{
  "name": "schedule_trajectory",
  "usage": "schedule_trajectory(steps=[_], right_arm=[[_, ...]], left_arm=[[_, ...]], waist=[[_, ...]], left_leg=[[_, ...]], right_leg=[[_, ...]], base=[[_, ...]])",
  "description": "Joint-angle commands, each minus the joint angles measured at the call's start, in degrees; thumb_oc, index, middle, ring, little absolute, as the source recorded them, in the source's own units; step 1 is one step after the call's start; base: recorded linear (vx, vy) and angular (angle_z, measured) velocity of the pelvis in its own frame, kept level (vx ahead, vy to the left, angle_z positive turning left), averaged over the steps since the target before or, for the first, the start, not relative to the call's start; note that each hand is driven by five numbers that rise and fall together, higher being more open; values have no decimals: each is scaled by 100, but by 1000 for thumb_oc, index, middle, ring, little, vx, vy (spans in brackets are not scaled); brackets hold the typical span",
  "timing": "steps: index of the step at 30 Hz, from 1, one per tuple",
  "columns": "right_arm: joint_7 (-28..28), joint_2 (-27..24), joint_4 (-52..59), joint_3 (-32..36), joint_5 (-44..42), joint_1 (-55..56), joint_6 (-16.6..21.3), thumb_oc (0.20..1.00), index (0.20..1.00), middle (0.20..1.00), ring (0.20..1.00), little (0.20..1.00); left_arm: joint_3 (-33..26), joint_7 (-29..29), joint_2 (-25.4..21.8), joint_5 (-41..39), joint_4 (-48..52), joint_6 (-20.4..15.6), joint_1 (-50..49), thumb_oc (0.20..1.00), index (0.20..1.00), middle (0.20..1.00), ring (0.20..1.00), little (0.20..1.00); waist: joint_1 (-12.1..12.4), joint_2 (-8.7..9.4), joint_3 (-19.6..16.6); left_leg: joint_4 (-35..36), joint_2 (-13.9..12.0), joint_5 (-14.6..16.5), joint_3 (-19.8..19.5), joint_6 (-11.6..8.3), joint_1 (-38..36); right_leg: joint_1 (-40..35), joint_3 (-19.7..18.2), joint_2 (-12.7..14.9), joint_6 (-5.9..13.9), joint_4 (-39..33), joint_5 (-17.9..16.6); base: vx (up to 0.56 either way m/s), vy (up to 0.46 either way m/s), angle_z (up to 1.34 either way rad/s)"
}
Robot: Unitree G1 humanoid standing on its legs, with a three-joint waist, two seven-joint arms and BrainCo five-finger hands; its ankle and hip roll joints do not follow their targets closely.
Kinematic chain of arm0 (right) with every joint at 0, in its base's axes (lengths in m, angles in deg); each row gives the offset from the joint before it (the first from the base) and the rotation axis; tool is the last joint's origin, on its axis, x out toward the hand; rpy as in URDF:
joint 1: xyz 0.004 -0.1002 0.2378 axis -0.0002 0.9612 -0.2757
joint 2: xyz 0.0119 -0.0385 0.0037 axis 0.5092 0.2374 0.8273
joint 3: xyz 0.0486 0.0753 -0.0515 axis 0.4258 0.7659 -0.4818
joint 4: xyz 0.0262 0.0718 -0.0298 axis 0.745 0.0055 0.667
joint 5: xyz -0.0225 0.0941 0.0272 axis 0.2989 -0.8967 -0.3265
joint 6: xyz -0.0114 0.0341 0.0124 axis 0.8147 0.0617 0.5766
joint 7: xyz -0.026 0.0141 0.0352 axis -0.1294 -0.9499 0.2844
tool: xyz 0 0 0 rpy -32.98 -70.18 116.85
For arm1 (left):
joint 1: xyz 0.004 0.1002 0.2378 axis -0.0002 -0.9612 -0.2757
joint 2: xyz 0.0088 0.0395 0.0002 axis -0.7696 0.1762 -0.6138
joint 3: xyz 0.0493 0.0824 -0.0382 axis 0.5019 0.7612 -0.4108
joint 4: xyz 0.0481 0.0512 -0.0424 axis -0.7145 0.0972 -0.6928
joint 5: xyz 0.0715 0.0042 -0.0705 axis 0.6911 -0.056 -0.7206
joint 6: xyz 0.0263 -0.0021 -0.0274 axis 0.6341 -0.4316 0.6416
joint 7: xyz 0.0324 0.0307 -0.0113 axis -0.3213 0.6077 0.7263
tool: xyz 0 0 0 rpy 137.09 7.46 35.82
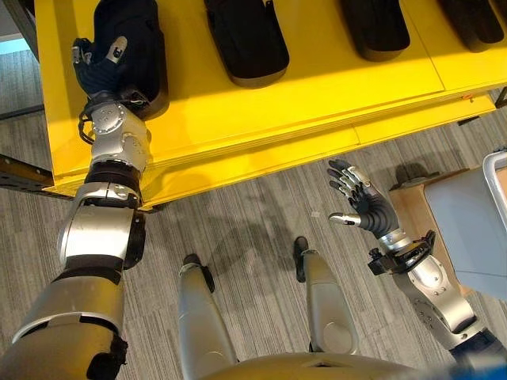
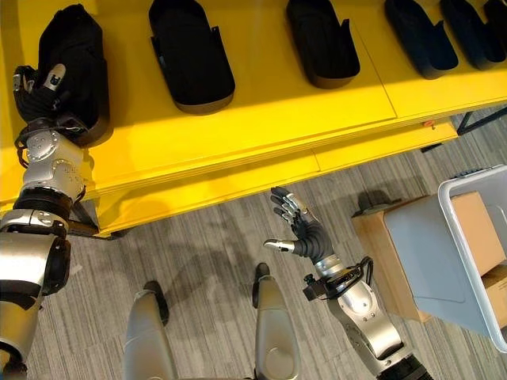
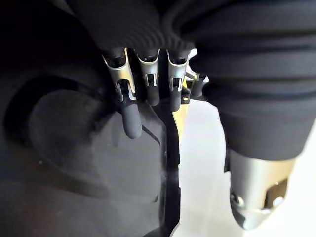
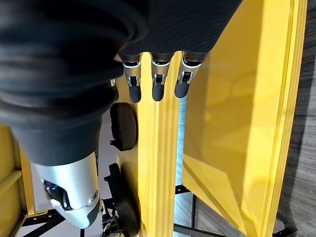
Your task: Move parts from the plastic box to the shelf.
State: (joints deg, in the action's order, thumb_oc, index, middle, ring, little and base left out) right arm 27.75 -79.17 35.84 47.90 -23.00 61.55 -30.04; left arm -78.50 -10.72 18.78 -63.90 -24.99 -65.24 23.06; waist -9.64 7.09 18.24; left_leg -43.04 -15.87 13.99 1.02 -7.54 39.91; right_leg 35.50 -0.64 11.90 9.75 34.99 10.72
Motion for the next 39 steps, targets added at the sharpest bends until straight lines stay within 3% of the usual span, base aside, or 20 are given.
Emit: schedule_trajectory(steps=[1,16,28,32,39], right_arm=[[-34,-164,336,255,-167,-66,247,1000,1000,1000,1000,1000],[-88,-217,291,229,-113,-106,271,1000,1000,1000,1000,1000],[-115,-259,291,231,-94,-126,261,1000,1000,1000,1000,1000],[-108,-287,254,271,-83,-162,265,1000,1000,1000,1000,1000],[-158,-267,182,376,-58,-270,300,1000,1000,1000,1000,1000]], left_arm=[[-307,-166,-199,-283,-570,215,-560,1000,1000,1000,1000,1000],[-562,-370,-424,-702,-380,-105,-579,1000,1000,1000,1000,1000],[-596,-388,-396,-760,-296,-149,-620,1000,1000,1000,1000,1000],[-341,-394,-410,-502,-105,-212,-453,1000,1000,1000,1000,1000],[141,-401,-203,-528,1036,-683,-209,1000,1000,1000,1000,1000]], waist=[[176,90,73],[260,66,85],[271,48,87],[254,25,92],[239,-18,56]], left_leg=[[340,-195,-560,-401,-126,-104],[305,-138,-558,-428,-125,-66],[331,-133,-574,-435,-130,-70],[330,-130,-584,-432,-132,-73],[353,-120,-590,-430,-131,-120]], right_leg=[[129,-180,145,0,207,-538],[135,-174,185,0,274,-496],[188,-178,195,-10,351,-470],[207,-187,191,-10,374,-472],[217,-206,182,-20,412,-471]], base=[[0,0,0],[0,0,0],[0,0,0],[0,0,0],[0,0,0]])
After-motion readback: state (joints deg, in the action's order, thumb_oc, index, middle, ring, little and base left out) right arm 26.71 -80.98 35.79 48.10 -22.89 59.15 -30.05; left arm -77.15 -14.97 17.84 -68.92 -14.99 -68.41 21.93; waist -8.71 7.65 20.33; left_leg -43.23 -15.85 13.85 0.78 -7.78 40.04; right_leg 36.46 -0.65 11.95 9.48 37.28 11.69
